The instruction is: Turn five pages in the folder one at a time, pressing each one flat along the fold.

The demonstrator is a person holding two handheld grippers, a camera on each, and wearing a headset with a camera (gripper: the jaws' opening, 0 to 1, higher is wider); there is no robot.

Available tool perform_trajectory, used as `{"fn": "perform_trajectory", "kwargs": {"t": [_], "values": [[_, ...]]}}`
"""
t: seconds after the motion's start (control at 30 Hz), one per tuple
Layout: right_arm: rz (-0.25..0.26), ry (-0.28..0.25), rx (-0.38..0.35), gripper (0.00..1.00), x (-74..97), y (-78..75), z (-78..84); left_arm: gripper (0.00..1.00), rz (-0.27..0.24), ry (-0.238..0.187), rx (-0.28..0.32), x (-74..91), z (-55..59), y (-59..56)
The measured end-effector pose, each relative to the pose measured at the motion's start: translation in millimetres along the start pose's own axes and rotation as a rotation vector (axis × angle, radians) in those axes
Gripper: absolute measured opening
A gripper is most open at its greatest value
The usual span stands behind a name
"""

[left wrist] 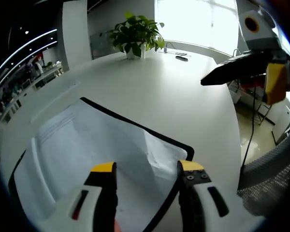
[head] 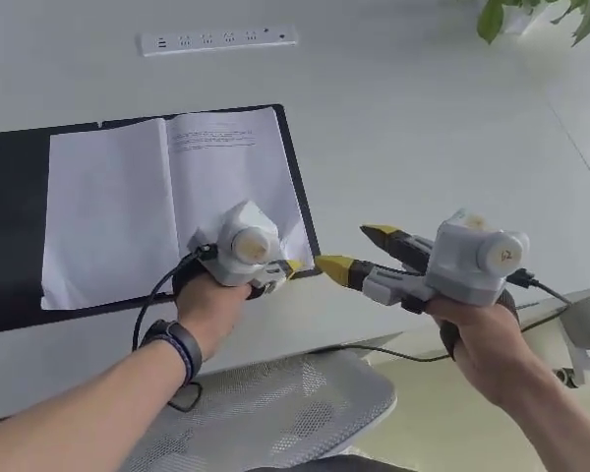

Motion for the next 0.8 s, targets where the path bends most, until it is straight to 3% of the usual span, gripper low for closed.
{"fn": "perform_trajectory", "kwargs": {"t": [0.17, 0.27, 0.47, 0.8], "values": [[-0.017, -0.012, -0.056, 0.57, -16.9, -4.0, -0.5, 0.48, 0.002, 0.004, 0.004, -0.3, -0.2, 0.7], [-0.041, 0.012, -0.063, 0.56, -37.1, -6.5, 1.8, 0.47, 0.005, 0.001, 0.007, -0.1, 0.1, 1.9], [-0.087, 0.039, -0.083, 0.55, -61.7, -6.6, 2.6, 0.46, 0.01, 0.006, 0.008, -0.4, -0.3, 2.9], [-0.134, 0.076, -0.104, 0.53, -83.1, -2.6, 9.2, 0.47, 0.009, 0.008, 0.009, -1.7, -1.1, 3.4]]}}
Point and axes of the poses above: the centre of the closed fingertips' face, and the gripper's own axes: x roughly backward along the fingers, y roughly to its left, z roughly out of its underside, the point moved 6 cm from there along x, roughly backward along the fingers, and after that the axes turned 7 degrees about z, right-handed, at the moved point
